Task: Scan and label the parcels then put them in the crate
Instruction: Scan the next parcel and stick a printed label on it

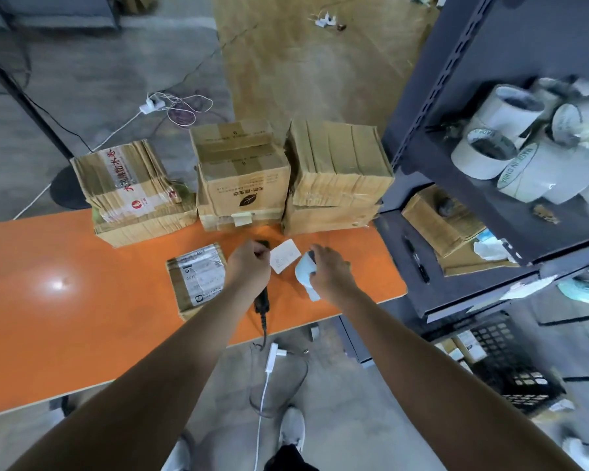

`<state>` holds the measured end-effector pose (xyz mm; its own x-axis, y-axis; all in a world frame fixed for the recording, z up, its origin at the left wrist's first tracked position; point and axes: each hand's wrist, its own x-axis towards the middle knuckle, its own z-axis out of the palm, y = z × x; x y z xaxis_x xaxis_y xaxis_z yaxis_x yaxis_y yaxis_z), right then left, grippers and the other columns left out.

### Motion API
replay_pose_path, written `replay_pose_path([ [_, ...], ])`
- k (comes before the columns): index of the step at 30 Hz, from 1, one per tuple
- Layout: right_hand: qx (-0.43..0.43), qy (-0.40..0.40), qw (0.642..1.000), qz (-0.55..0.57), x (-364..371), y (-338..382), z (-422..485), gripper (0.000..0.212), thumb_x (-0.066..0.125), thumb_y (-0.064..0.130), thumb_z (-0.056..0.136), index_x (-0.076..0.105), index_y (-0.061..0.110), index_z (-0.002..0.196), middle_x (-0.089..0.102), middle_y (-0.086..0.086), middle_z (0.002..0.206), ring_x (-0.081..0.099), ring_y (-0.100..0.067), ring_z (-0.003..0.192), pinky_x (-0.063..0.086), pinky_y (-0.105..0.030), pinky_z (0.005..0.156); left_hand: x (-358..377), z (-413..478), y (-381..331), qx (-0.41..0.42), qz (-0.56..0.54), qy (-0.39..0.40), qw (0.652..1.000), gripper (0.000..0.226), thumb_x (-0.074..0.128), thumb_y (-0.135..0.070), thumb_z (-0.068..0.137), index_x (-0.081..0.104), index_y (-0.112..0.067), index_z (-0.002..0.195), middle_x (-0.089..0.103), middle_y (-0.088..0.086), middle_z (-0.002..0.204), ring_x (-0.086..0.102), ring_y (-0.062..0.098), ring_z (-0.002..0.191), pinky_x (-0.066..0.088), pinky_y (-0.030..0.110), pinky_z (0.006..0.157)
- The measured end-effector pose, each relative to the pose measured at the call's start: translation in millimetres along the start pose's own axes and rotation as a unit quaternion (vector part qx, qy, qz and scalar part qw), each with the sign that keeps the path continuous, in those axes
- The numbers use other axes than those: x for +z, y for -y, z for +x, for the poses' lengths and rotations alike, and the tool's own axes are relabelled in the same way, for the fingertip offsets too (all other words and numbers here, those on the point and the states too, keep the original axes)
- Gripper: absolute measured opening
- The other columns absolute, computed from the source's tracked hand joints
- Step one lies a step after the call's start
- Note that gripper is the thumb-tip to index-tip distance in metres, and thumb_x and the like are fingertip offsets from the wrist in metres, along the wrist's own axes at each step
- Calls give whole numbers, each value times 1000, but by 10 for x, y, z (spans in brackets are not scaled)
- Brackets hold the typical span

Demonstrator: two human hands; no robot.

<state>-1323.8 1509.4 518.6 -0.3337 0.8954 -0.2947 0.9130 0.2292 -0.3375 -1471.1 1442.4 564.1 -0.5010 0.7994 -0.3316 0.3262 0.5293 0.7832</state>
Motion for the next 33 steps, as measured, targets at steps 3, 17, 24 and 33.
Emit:
replay_pose_path([
  [3, 10, 17, 1000, -17, 141, -70, 58, 54, 58, 7, 90, 41, 17, 140, 51, -8, 136, 46, -25, 126, 37, -38, 97, -6, 52, 71, 0, 14, 6, 1000, 14, 47, -17, 98, 62, -18, 99, 59, 0, 86, 50, 10, 62, 32, 24, 48],
  [17, -25, -14, 978, 207, 143, 220, -97, 32, 56, 18, 98, 60, 9, 129, 65, -7, 125, 61, -21, 113, 45, -24, 89, -374, 84, 322, -53, -37, 10, 998, 17, 54, -6, 90, 66, -17, 86, 62, 2, 82, 53, 16, 65, 37, 23, 46],
  [24, -80, 26, 962, 258, 102, 808, -57, 26, 51, 31, 101, 67, 13, 112, 67, 6, 105, 60, -9, 97, 42, -16, 71, -734, 145, 461, -56, -65, -14, 996, 20, 55, -7, 87, 71, -19, 85, 61, -2, 74, 53, 18, 59, 48, 31, 63],
  [33, -131, 23, 958, 254, 278, 1275, 7, 14, 58, 25, 98, 66, 14, 100, 59, 16, 80, 54, 6, 73, 42, -15, 67, -1070, 169, 774, -77, -151, -39, 985, 22, 60, -1, 83, 71, -18, 76, 61, -2, 65, 52, 17, 59, 48, 31, 67],
])
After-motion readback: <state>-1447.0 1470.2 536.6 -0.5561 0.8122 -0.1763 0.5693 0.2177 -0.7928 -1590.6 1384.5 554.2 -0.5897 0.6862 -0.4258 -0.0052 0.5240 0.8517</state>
